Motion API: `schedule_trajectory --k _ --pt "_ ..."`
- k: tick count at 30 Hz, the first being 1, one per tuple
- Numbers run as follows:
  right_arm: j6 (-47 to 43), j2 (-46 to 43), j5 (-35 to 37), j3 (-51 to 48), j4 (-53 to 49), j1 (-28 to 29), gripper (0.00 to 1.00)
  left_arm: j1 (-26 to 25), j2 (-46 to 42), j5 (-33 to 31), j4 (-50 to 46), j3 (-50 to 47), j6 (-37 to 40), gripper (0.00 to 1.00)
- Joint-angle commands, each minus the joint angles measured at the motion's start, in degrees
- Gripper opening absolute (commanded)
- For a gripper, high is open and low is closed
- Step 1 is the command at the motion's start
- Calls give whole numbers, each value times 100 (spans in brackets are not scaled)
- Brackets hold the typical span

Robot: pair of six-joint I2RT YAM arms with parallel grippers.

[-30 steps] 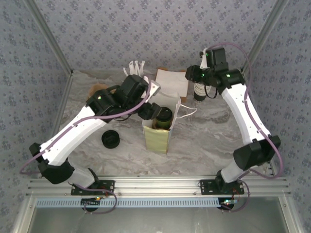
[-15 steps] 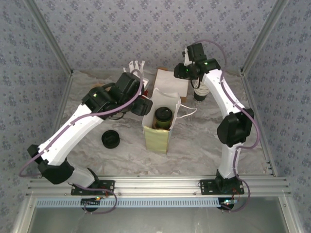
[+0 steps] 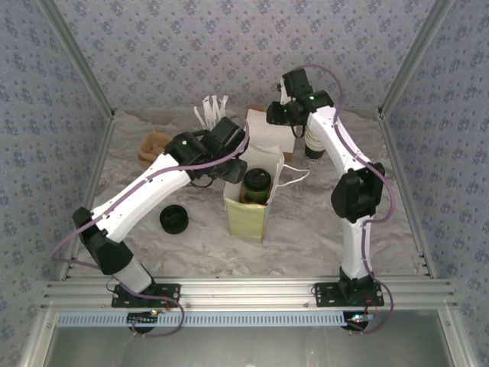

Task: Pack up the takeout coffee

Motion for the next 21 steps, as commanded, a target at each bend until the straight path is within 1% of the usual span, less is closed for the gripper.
schedule_trajectory --k 1,4,5,6,7,12,16,21 --pt "-137 198 168 328 -117 55 36 15 74 -52 71 -42 -116 39" --pt "-107 308 369 362 -135 80 36 15 61 -147 81 -124 -125 28" --pt "-104 332 382 363 -105 89 36 9 44 -194 54 -148 -125 19" --pt "-111 373 408 362 -82 89 36 22 2 -248 53 -198 -141 14" --pt "-121 412 436 377 -64 91 36 35 -50 -261 62 -237 -159 11" --pt "-162 843 699 705 -208 153 36 121 -400 -373 -46 -318 -251 11" --pt "-194 1050 1010 772 -205 243 37 191 -714 -415 -205 -411 -339 7" --pt "-131 1310 1064 810 -102 284 39 431 -1129 -405 -252 -756 -439 7"
